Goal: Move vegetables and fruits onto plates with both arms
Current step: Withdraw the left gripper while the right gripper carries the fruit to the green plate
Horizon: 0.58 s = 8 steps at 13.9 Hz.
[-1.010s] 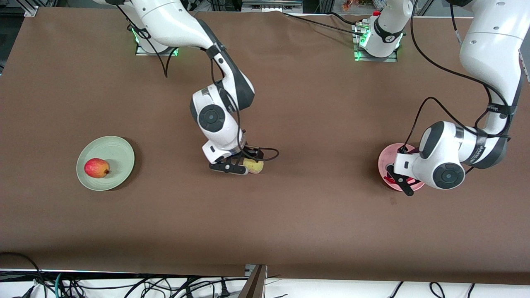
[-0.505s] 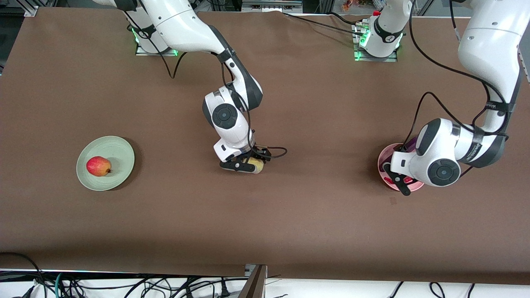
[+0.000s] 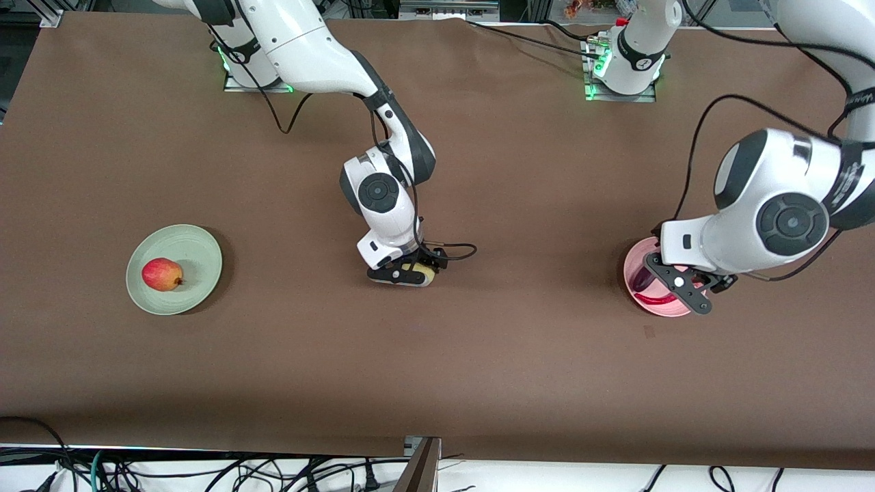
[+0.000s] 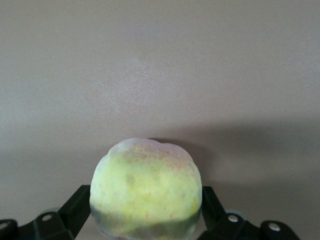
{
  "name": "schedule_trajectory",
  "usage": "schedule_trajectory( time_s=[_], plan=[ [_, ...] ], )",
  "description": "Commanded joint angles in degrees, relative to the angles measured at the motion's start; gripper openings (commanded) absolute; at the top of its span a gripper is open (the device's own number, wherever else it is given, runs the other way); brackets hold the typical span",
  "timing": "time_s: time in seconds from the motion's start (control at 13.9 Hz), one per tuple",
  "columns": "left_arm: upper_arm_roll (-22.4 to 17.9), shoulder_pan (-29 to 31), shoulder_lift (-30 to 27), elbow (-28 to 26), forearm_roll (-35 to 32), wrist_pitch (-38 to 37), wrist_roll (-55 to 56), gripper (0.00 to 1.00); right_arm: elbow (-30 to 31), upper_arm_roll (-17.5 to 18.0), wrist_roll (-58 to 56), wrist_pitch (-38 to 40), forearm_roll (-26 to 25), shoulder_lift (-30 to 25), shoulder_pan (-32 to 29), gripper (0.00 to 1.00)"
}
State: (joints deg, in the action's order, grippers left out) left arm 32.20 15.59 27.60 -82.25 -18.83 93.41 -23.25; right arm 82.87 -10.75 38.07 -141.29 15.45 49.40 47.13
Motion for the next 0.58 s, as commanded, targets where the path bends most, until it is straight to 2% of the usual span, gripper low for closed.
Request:
schedule_trajectory(
  time_s=[0.0,0.14,0.22,0.29,0.36,0.43,0.5],
  plan=[
    [2.3,-0.2,0.4,7.2,3.8,-5.8,15.5,1.0,0.6,-1.0,-0.4,-1.0,-0.9,-0.4,0.5,0.31],
    [2.7,-0.2,0.4,10.3,6.4,-7.0,22.5,1.0,0.6,-1.5,-3.2,1.7,-1.0,-1.5,-0.5,0.28],
    [2.3,0.0,0.2,11.6,7.9,-9.2,22.7,1.0,0.5,-3.1,-4.8,5.5,-1.1,-2.9,-0.7,0.28],
    [1.1,-0.6,-2.6,12.0,8.6,-9.7,22.7,1.0,0.5,-5.3,-7.1,9.4,-1.1,-4.2,-0.8,0.28],
    [-1.4,-1.6,-4.2,11.7,9.0,-8.5,22.7,1.0,0.5,-7.4,-11.0,13.9,-0.9,-5.6,-0.9,0.27],
    [-8.9,-5.8,-6.2,11.2,10.0,-7.6,22.5,1.0,0.5,-10.2,-15.6,18.7,-0.6,-6.8,-1.2,0.26],
    [-18.4,-12.5,-10.6,7.3,12.6,-6.7,22.5,1.0,0.6,-12.6,-20.6,23.2,-0.3,-8.1,-2.0,0.26]
  ],
)
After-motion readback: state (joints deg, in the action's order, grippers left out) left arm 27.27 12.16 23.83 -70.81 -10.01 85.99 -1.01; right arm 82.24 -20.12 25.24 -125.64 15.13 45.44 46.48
